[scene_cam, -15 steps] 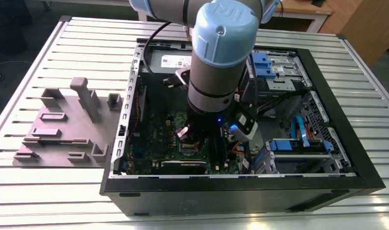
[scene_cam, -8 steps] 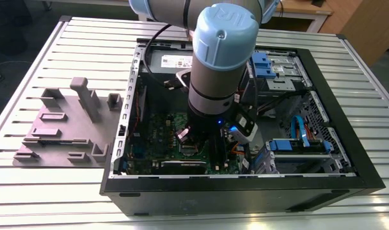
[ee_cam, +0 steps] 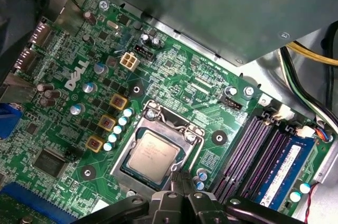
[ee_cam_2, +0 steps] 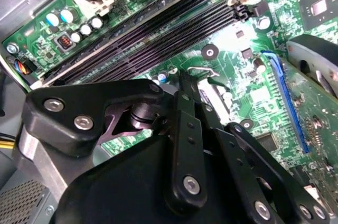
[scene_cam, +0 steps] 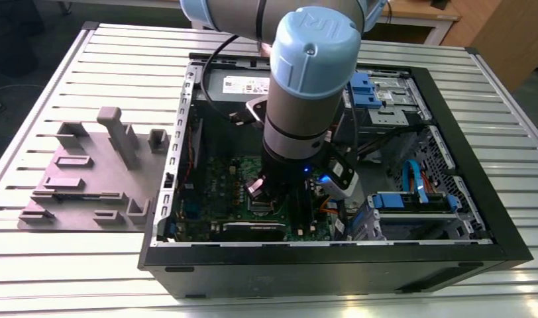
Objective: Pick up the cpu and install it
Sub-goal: 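Install the first cpu locking lever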
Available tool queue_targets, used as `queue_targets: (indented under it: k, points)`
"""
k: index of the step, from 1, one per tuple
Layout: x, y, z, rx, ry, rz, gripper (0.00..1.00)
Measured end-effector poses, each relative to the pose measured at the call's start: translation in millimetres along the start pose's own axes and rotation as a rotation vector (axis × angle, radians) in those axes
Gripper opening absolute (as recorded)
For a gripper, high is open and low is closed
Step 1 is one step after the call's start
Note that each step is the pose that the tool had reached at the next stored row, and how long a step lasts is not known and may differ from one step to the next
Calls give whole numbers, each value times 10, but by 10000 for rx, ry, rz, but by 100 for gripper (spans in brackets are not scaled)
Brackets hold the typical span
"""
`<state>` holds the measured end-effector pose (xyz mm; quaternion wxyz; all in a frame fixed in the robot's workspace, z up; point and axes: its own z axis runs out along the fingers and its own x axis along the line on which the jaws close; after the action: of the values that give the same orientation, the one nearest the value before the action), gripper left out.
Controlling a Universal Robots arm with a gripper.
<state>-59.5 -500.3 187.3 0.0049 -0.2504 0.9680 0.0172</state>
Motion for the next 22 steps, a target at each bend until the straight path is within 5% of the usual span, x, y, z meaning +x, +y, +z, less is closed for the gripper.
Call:
queue_targets:
  k: [14, 22]
  points:
    - [15, -29, 5, -8, -6, -20, 10]
    - [15, -29, 5, -15, 7, -431, 10]
